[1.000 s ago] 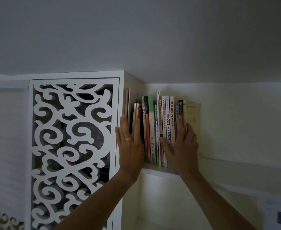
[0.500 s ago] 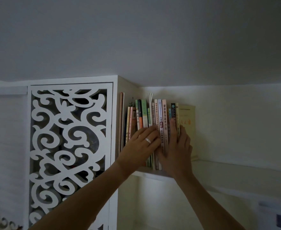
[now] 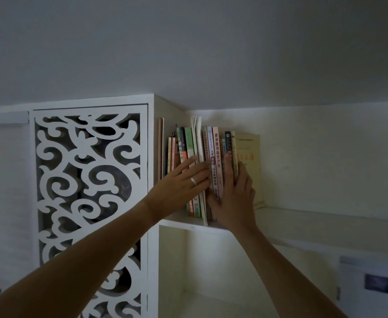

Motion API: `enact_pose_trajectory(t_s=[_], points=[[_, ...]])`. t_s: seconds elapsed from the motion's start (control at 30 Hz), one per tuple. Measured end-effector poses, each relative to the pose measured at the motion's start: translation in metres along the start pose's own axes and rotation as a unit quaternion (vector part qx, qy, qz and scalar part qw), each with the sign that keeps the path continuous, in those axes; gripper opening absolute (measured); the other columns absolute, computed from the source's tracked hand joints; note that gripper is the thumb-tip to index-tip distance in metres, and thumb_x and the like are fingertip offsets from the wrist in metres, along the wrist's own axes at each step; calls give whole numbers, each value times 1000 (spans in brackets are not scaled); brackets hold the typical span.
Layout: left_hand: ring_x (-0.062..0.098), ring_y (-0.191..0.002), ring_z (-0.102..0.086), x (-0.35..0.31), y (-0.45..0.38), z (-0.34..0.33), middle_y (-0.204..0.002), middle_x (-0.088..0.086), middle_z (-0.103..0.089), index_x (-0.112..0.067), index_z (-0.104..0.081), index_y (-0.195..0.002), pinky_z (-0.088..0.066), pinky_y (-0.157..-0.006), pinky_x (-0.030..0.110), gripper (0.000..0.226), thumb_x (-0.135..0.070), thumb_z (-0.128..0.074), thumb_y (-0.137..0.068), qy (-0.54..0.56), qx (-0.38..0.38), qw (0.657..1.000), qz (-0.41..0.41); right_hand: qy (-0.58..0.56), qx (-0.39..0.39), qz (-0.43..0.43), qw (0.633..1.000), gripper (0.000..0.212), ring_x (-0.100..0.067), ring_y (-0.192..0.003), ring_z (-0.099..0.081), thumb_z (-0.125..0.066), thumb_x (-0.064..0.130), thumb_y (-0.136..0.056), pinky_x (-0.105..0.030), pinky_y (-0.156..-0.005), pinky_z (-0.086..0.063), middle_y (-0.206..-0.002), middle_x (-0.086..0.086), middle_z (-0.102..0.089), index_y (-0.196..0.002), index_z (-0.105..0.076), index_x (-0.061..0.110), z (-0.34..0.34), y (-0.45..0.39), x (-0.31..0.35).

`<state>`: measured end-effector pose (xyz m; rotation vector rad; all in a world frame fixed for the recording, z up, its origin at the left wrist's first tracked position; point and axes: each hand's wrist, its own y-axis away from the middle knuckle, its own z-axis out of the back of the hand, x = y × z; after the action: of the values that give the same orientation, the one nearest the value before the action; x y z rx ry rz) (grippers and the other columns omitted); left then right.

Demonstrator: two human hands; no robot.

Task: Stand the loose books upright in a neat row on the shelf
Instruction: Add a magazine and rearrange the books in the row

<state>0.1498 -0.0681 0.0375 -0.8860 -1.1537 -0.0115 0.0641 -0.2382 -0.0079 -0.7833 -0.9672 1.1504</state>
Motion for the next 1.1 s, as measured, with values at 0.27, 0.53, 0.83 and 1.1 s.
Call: enact_pose_trajectory(t_s=[0.27, 0.53, 0.83, 1.1], points=[[28, -124, -62, 4, -6, 16, -119, 13, -73, -9, -67, -115, -35, -123, 44, 23, -7, -71, -93, 40, -94, 994, -49, -2, 10, -10, 1000, 94, -43, -143, -33, -41, 71, -93, -60, -107, -41, -164, -21, -18, -163, 6, 29, 1, 2, 2], [24, -106, -51, 20, -13, 51, -111, 7, -49, -14, -52, -103, -35, -110, 37, 9, -15, -59, -98, 83, -253, 960, 85, 6, 26, -4, 1000, 97, -41, -144, -32, -56, 62, -93, -61, -107, -43, -163, -19, -20, -163, 2, 28, -2, -1, -3], [26, -69, -70, 30, -25, 115, -95, 6, -62, -18, -36, -107, -57, -44, 40, 29, -47, -32, -108, 220, -287, 862, 355, -34, 32, 3, 999, 96, -41, -150, -18, -55, 58, -93, -62, -112, -32, -166, -17, -8, -162, 8, 33, 4, 5, 4], [19, -56, -66, 19, 19, 94, -75, -2, -67, -19, -44, -101, -56, -48, 44, 18, -33, -42, -111, 318, -155, 780, 517, -49, 43, -10, 998, 118, -49, -145, -25, -81, 41, -77, -68, -107, -36, -162, -27, -12, -161, 1, 31, -1, 9, 6]])
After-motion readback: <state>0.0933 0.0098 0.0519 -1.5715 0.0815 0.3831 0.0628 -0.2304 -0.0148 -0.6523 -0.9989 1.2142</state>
